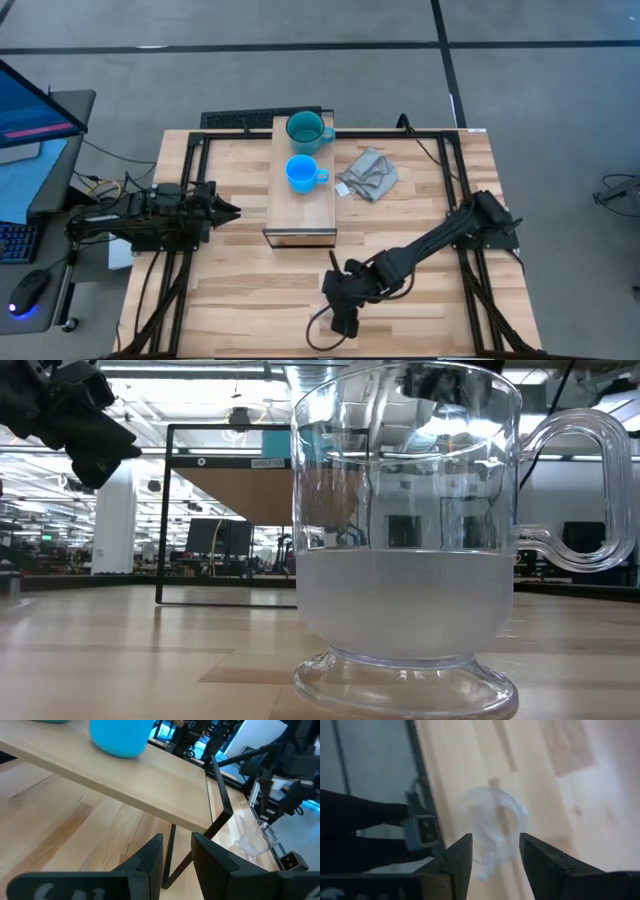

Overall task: Stack small to large cups/mugs on shelf
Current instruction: Put the transparent mug on the shelf

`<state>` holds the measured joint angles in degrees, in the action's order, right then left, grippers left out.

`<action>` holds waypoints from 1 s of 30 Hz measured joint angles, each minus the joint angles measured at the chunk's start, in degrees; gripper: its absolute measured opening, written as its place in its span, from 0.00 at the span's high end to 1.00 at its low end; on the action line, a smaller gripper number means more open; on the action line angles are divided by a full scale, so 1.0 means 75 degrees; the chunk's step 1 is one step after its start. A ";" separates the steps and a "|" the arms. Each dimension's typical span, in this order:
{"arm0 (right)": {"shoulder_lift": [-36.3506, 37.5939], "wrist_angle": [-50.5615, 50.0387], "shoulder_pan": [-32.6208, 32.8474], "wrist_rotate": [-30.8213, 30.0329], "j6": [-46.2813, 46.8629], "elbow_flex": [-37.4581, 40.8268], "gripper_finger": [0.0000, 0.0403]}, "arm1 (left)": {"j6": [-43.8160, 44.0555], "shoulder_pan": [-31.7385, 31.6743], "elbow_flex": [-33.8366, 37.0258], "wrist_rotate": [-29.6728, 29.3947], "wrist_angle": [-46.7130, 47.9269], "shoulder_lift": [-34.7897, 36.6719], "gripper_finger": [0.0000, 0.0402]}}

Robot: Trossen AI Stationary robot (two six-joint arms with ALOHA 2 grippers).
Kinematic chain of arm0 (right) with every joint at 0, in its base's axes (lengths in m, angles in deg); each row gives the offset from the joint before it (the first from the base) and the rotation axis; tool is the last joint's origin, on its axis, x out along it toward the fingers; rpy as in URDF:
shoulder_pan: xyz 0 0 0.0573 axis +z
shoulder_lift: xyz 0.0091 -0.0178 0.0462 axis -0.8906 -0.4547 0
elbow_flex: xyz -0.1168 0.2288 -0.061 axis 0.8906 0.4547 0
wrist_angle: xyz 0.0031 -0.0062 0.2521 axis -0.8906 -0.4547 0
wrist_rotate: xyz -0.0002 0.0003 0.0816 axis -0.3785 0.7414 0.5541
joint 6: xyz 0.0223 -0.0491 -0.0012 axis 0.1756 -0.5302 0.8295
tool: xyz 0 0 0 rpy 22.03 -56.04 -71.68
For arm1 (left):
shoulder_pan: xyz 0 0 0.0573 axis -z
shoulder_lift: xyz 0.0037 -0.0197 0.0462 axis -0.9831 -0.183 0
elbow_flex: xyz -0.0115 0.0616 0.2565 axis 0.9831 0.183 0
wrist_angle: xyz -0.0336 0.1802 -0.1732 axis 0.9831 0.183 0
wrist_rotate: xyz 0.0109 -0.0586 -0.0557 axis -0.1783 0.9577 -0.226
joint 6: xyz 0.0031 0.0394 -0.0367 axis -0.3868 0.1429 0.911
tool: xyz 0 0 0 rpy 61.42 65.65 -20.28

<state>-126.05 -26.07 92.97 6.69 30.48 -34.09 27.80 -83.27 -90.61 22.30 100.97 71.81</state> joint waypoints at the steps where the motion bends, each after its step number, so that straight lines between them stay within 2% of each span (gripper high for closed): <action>1: -0.0091 0.0082 0.0000 0.0019 0.0021 -0.0069 0.54 | -0.0001 -0.0003 0.0000 0.0025 0.0000 -0.0002 0.77; 13: -0.0388 -0.0733 -0.0035 -0.0057 0.0432 -0.0114 0.58 | -0.0023 0.0000 0.0000 0.0098 0.0009 0.0001 0.77; 30: -0.0393 -0.0831 -0.0119 -0.0034 0.0588 -0.0165 0.61 | -0.0028 -0.0003 0.0000 0.0094 0.0006 -0.0002 0.77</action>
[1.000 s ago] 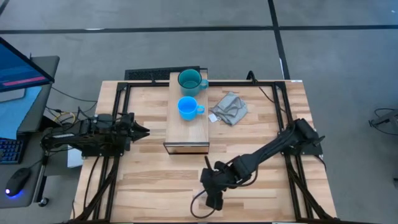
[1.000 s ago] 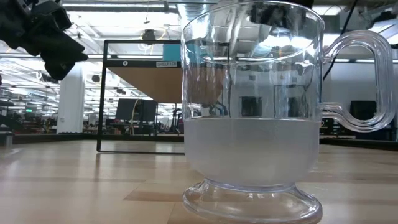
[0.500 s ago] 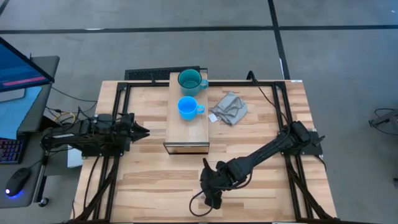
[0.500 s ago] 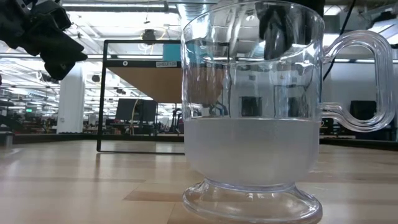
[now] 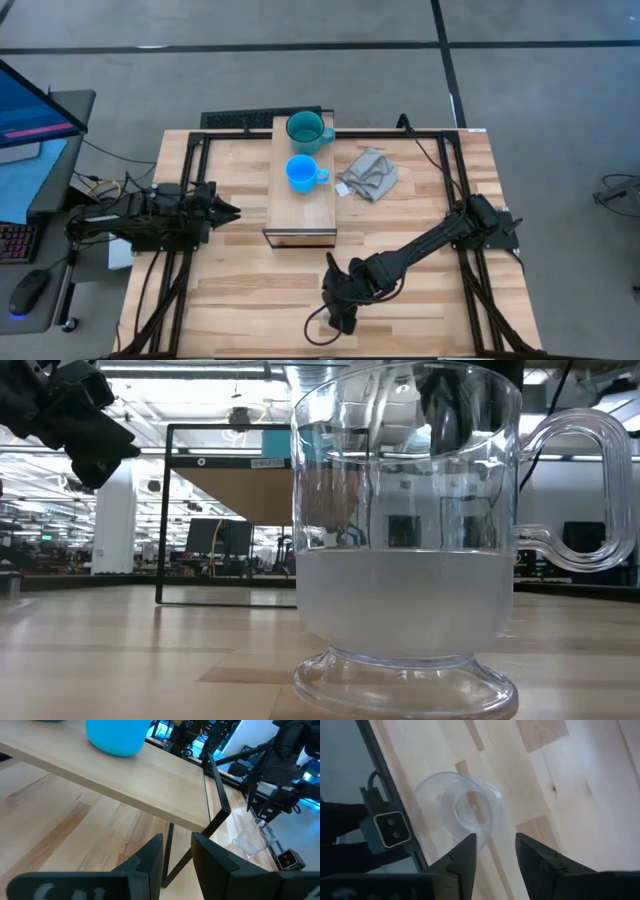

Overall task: Stack small to large cups/mugs on shelf
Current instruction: Put the transparent mug on the shelf

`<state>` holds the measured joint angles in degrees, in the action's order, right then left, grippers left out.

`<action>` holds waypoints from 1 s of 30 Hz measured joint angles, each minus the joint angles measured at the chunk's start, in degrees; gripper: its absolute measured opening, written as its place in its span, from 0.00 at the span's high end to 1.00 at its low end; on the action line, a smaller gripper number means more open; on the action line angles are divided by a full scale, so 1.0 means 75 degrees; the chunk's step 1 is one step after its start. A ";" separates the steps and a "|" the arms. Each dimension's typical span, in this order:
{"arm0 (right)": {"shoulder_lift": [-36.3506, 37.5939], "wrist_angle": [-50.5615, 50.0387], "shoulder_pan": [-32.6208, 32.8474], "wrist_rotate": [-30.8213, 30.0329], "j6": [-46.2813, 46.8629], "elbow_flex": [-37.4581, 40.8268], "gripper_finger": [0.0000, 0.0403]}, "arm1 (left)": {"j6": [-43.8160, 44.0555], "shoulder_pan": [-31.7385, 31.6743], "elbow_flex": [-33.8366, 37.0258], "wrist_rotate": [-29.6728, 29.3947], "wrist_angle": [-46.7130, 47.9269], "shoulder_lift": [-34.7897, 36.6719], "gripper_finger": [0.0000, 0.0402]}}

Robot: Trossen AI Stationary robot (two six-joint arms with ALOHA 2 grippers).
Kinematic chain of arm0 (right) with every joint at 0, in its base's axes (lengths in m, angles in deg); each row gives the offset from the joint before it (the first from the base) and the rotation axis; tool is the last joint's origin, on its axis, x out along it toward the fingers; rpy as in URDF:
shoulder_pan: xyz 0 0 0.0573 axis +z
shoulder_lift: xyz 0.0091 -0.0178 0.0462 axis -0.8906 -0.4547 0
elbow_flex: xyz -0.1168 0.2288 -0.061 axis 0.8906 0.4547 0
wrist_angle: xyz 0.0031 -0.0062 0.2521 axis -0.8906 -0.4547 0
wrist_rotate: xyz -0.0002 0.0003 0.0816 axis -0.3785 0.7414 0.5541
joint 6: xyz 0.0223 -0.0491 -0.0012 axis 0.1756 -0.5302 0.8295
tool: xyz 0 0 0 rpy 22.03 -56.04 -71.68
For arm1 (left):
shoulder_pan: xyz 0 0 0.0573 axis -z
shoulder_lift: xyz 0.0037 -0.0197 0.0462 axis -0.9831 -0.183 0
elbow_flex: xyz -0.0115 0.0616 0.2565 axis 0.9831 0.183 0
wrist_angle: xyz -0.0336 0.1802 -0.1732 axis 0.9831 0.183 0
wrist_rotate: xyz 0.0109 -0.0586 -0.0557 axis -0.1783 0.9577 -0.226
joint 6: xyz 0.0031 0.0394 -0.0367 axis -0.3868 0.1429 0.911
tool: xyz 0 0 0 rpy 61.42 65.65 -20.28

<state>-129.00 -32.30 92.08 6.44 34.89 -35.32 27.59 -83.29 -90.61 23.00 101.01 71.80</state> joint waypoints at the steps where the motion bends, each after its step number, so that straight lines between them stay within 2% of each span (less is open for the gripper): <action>1: 0.0000 0.0054 0.0000 0.0013 0.0000 -0.0003 0.61 | 0.0000 0.0001 0.0000 0.0000 0.0000 0.0000 0.77; 30: 0.0003 0.0470 0.0029 0.0243 0.0125 0.0039 0.62 | 0.0020 0.0000 -0.0003 -0.0009 -0.0003 0.0000 0.77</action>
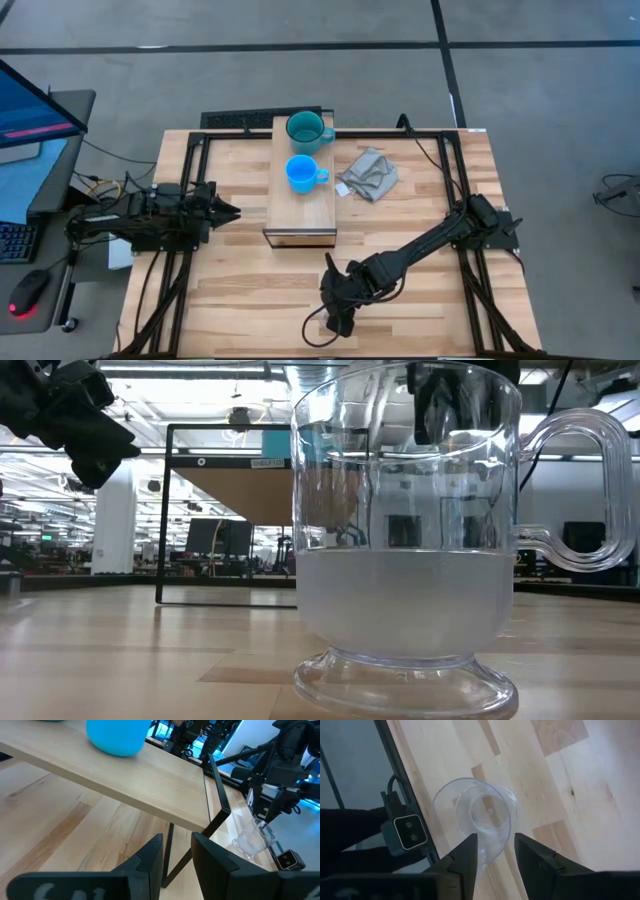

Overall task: Stack small to large cups/mugs on shelf
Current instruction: Put the transparent mug on the shelf

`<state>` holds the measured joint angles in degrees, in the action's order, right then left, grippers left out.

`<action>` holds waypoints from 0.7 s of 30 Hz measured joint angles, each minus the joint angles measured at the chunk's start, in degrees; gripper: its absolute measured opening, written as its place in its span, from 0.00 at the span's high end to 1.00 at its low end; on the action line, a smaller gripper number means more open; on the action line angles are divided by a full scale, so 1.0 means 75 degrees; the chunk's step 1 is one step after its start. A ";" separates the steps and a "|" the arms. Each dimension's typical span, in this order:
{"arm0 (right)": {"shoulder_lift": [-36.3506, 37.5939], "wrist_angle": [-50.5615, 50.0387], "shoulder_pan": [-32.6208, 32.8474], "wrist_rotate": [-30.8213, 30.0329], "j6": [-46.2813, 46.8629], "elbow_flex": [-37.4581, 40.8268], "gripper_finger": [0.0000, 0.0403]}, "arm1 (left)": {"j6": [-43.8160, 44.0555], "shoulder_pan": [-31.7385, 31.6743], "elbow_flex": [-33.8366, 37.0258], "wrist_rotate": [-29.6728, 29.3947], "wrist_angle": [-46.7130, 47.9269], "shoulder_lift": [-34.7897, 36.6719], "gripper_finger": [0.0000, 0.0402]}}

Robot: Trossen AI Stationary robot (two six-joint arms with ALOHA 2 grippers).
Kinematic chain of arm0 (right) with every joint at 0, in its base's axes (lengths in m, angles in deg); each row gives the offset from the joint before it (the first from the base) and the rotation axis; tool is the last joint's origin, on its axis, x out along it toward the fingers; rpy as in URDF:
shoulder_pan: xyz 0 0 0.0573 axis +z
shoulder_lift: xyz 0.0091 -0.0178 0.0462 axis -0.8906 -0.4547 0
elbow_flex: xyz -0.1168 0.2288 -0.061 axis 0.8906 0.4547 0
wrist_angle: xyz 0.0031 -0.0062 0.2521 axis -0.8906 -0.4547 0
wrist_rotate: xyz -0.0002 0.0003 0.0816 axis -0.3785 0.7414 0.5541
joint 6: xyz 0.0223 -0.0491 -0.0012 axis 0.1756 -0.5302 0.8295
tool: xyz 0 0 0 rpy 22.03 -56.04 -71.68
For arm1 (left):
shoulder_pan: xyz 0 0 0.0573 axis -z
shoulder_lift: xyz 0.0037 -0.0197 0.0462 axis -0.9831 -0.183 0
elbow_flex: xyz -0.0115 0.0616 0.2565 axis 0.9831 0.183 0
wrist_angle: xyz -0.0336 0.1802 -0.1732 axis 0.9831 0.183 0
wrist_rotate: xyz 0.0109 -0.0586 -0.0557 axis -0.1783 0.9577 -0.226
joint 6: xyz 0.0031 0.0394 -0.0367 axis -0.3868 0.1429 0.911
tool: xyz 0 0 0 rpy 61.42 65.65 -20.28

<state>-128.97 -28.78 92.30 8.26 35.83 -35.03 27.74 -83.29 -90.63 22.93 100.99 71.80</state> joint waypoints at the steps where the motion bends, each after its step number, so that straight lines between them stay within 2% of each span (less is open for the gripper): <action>1: 0.0003 -0.0008 0.0000 0.0033 -0.0003 0.0000 0.63 | 0.0001 0.0000 0.0000 -0.0003 0.0000 0.0000 0.77; 9: 0.0000 -0.0005 -0.0003 0.0341 0.0003 0.0003 0.69 | 0.0001 0.0000 0.0000 -0.0135 -0.0001 0.0000 0.77; 21: 0.0000 0.0003 -0.0029 0.0375 -0.0148 0.0005 0.70 | 0.0000 0.0000 0.0000 -0.0140 0.0000 0.0000 0.77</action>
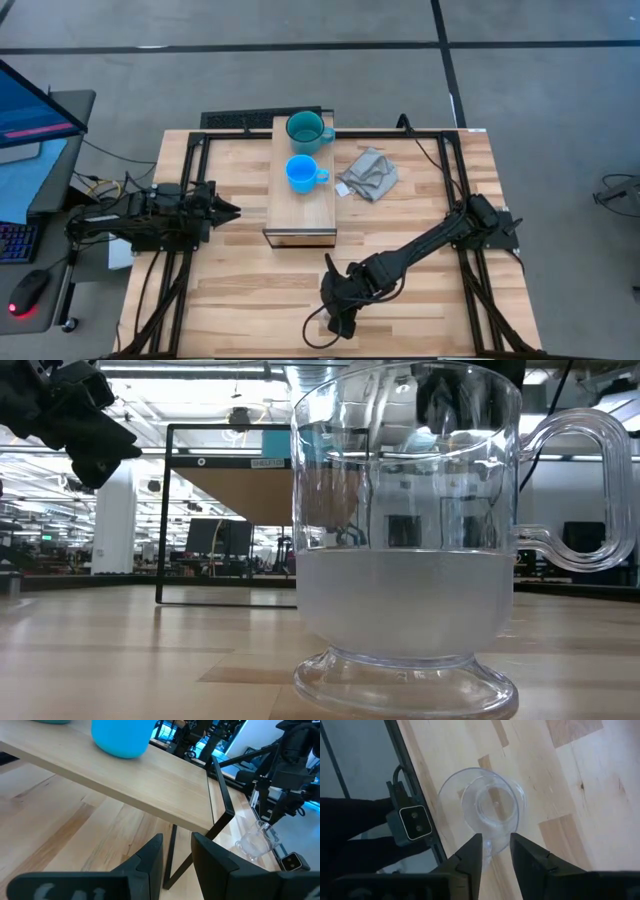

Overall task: Stack small to large cups/mugs on shelf
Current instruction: Put the transparent mug on the shelf

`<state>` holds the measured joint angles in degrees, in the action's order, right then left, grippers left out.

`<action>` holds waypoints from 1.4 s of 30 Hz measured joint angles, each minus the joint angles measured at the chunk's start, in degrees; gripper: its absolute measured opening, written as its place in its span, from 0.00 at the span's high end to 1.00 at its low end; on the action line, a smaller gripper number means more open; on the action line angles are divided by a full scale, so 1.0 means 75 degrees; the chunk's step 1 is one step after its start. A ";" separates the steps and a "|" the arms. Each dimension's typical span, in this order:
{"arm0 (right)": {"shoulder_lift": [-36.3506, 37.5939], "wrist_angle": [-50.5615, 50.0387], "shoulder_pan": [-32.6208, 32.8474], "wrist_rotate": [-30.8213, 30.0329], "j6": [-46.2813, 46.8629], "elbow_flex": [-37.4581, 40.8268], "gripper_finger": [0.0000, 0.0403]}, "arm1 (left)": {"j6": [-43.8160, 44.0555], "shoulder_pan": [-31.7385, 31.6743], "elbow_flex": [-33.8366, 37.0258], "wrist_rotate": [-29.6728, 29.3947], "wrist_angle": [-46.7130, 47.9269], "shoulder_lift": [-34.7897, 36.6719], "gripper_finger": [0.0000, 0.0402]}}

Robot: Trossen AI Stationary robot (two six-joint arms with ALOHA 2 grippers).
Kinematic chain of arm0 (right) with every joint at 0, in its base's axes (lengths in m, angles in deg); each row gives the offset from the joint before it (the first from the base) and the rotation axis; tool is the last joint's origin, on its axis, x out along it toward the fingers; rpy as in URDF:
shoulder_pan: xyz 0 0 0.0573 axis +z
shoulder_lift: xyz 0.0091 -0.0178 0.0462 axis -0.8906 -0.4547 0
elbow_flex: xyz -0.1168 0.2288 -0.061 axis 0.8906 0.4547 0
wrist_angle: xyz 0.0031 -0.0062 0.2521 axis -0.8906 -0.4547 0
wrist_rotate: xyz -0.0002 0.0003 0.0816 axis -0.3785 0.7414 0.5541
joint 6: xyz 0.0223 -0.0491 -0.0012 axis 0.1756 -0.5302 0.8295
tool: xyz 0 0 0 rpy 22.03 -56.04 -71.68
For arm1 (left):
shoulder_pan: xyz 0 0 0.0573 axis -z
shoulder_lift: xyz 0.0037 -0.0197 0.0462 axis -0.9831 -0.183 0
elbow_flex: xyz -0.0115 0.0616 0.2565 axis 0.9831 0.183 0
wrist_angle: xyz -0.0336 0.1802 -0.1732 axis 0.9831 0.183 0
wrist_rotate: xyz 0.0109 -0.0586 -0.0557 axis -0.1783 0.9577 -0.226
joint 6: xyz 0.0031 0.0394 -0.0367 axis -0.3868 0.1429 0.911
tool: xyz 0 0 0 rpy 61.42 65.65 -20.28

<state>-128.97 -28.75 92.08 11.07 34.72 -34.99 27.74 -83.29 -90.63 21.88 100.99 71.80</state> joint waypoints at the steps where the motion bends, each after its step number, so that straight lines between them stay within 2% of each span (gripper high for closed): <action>1: 0.0001 0.0000 -0.0001 0.0000 -0.0006 0.0001 0.70 | 0.0000 0.0000 0.0000 0.0000 0.0000 0.0000 0.77; 14: -0.0064 0.0030 -0.0037 0.0191 -0.0061 0.0000 0.70 | 0.0000 0.0000 -0.0003 -0.0003 0.0000 0.0000 0.77; 20: -0.0566 0.0497 -0.0158 0.0906 -0.0209 -0.0136 0.70 | 0.0000 0.0000 -0.0003 -0.0003 0.0000 0.0003 0.77; 22: -0.0574 0.0139 -0.0164 0.0873 -0.0266 -0.0190 0.71 | -0.0015 0.0000 -0.0005 -0.0009 0.0009 -0.0002 0.77; 33: -0.0557 0.0125 -0.0205 0.0776 -0.0461 -0.0285 0.80 | -0.0060 0.0000 -0.0009 -0.0044 0.0005 -0.0009 0.77; 42: -0.0557 0.0266 -0.0248 0.0965 -0.0458 -0.0282 0.81 | -0.0079 -0.0003 -0.0009 -0.0043 0.0000 -0.0009 0.77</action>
<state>-133.15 -26.76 90.22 18.31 31.28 -37.11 27.15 -83.31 -90.70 21.56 100.99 71.73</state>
